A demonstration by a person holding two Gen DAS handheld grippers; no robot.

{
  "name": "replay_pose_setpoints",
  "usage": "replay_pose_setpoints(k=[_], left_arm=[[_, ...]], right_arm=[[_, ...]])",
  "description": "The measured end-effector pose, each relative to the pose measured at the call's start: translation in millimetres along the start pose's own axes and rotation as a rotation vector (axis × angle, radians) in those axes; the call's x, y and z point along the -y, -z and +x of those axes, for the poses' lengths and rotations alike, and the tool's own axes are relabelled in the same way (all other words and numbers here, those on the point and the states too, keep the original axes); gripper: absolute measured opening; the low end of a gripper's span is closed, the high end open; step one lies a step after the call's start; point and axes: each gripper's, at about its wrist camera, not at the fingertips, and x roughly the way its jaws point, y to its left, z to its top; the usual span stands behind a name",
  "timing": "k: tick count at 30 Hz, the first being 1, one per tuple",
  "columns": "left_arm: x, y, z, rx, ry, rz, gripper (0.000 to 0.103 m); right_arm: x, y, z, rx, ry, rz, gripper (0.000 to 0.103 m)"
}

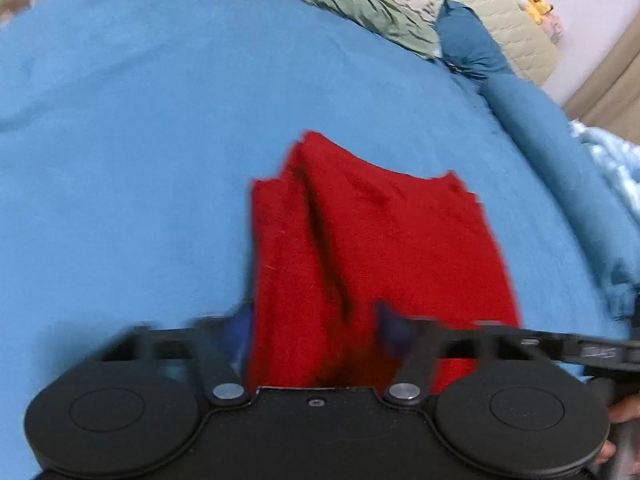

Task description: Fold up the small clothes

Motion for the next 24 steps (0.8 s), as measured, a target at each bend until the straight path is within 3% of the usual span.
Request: replay_pose_setpoints(k=[3,10,17,21,24], left_arm=[[13.0,-4.3,-8.6,0.014,-0.028,0.033,0.032],[70.4,9.2,-62.0,0.064,0.004,0.107,0.029],[130.7,96.7,-95.8,0.076,0.074,0.145,0.030],[142.1,147.9,-72.3,0.051,0.045,0.121,0.029],[144.6,166.0,-65.6,0.089,-0.013,0.137,0.030]], right_arm=[[-8.9,-2.8,-7.2,0.032,-0.005,-0.013,0.039],[-17.6,2.3,-74.9,0.101,-0.077,-0.046,0.036],[25.8,70.0,-176.2,0.120,-0.096,-0.005,0.037],[58.5,120.0,-182.3,0.102,-0.019,0.041,0.038],[84.0,149.9,-170.0,0.118,0.020,0.074,0.040]])
